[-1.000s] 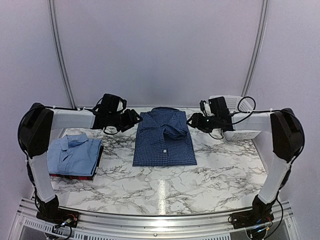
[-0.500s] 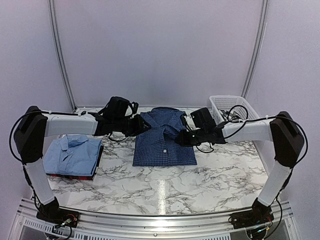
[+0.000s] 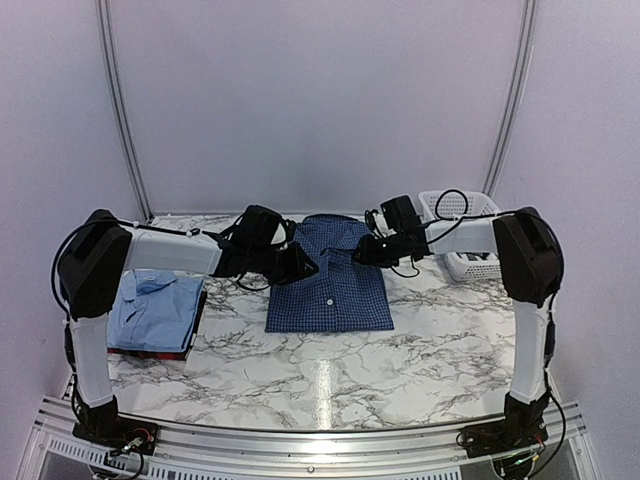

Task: Fold and stack the long sleeve shirts
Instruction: Smooth out the 2/3-rectangle-folded shirt at the center of the board.

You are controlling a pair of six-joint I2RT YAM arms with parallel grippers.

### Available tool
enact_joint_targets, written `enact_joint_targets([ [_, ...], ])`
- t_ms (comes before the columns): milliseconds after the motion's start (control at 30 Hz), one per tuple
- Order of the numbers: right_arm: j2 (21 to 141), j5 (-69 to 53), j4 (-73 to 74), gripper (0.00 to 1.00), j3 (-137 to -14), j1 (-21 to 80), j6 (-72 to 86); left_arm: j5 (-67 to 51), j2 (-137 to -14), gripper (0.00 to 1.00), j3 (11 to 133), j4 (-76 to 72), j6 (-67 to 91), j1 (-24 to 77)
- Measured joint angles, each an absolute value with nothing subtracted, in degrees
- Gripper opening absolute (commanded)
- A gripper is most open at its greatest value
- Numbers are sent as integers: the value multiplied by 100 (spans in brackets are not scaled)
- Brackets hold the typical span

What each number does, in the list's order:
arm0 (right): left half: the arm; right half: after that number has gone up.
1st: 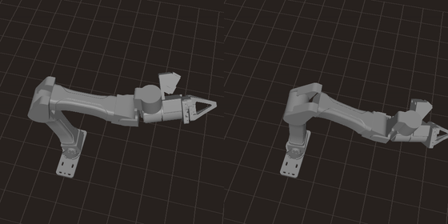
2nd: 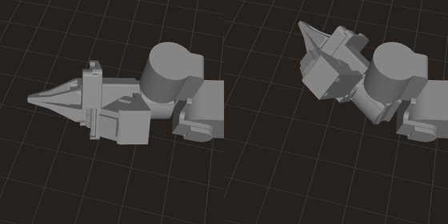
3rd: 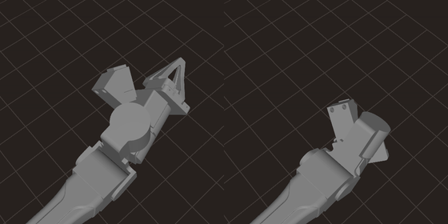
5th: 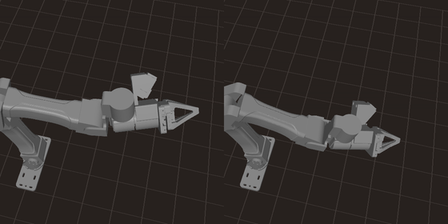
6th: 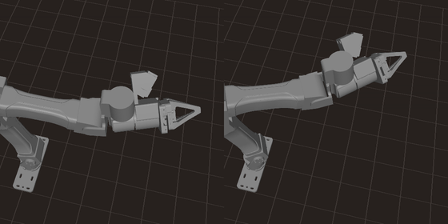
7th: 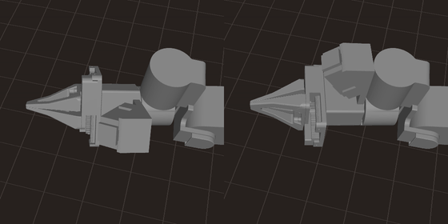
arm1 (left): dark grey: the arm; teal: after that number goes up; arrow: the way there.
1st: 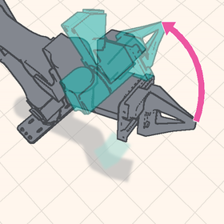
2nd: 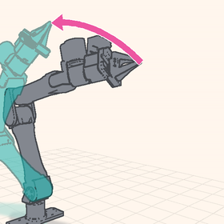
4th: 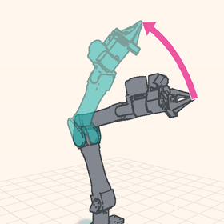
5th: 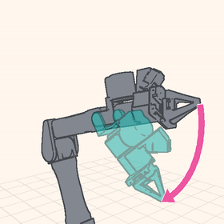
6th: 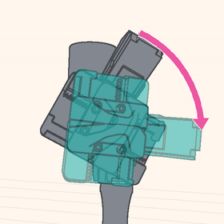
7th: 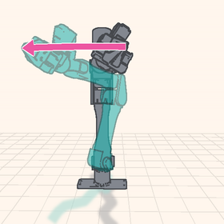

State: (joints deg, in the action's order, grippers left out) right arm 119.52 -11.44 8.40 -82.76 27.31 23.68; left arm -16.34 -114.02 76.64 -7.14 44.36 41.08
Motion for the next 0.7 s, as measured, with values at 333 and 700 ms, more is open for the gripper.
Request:
enact_joint_targets([
  [333, 12132, -1140, 1214, 50, -8547, 2709, 2353, -1848, -12446, 19, 8549, -749, 4528, 4233],
  [700, 11212, -1179, 1194, 24, -7784, 2832, 2383, -1890, -12639, 19, 8656, -849, 4648, 4237],
])
